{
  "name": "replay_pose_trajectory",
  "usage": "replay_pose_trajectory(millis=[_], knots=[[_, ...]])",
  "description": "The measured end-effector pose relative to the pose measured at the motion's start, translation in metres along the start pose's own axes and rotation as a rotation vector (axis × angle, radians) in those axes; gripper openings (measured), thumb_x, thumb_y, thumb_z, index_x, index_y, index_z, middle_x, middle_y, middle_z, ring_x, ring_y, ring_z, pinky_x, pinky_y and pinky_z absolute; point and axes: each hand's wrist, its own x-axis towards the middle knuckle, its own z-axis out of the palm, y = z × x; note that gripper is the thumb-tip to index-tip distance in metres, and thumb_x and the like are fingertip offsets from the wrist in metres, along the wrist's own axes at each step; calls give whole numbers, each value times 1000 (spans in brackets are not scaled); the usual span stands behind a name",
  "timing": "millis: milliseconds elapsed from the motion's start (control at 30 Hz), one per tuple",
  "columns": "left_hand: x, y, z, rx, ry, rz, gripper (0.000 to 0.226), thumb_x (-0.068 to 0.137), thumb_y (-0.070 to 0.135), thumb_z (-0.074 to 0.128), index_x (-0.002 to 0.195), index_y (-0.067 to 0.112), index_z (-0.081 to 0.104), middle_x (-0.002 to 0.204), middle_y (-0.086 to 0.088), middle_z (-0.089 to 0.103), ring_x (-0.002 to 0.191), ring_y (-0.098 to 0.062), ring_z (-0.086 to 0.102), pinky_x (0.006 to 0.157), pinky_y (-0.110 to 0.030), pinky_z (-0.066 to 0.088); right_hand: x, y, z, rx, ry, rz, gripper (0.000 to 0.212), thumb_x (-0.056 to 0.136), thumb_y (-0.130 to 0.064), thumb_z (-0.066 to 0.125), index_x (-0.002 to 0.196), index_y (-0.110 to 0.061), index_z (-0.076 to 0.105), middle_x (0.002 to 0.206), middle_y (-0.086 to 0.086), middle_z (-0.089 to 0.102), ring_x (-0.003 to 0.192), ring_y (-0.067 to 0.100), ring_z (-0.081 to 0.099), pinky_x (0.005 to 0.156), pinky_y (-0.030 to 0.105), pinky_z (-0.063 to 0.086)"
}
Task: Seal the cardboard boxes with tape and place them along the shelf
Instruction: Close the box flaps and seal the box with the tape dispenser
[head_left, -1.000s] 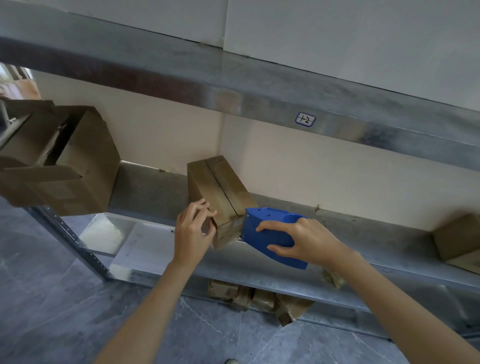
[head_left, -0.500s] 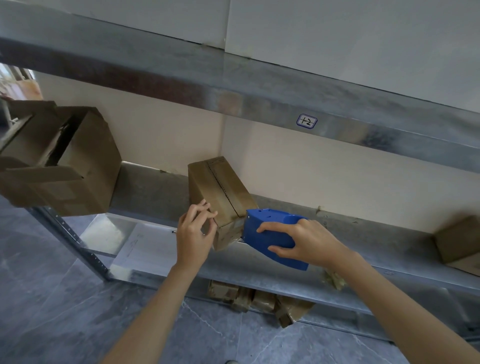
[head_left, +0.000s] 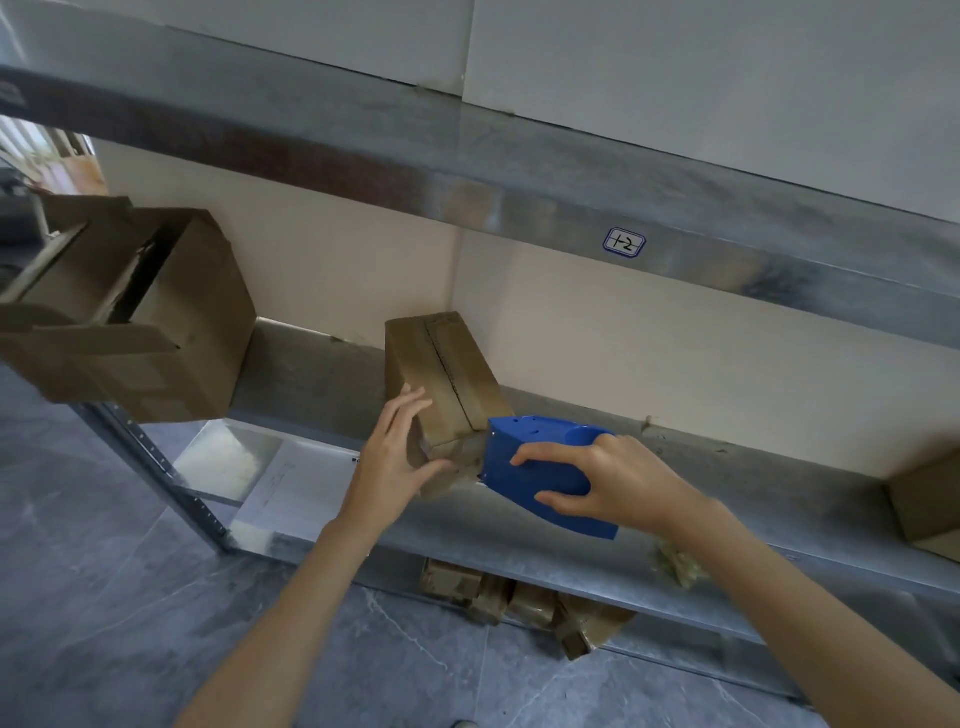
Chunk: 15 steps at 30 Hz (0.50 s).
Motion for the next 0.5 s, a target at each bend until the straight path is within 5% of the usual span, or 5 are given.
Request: replay_pose_trajectory(millis=[167,333,500], knots=[[3,-28,-33,-32,-87,-12,96,76,8,82,151,39,30,158,16,29,147,3,20,116,-21,24,18,-24,-1,24,29,-121,38,94,-48,51,131,-50,43,63,-12,46,43,7,37,49,17,34],[7,-33,-35,-29,-108,14,99,77,6,81,155,32,27,161,18,24,148,0,18,113,-9,22,39,-24,-2,-44,0,-134,40,96,-51,44,135,-52,35,73,-8,60,52,10,45,58,27,47],[6,-37,-36,1,-104,31,95,77,25,82,155,27,28,161,15,25,149,-3,19,119,-24,24,43,-11,-6,27,42,-160,40,89,-41,65,127,-46,52,48,-20,25,38,3,31,48,11,19]])
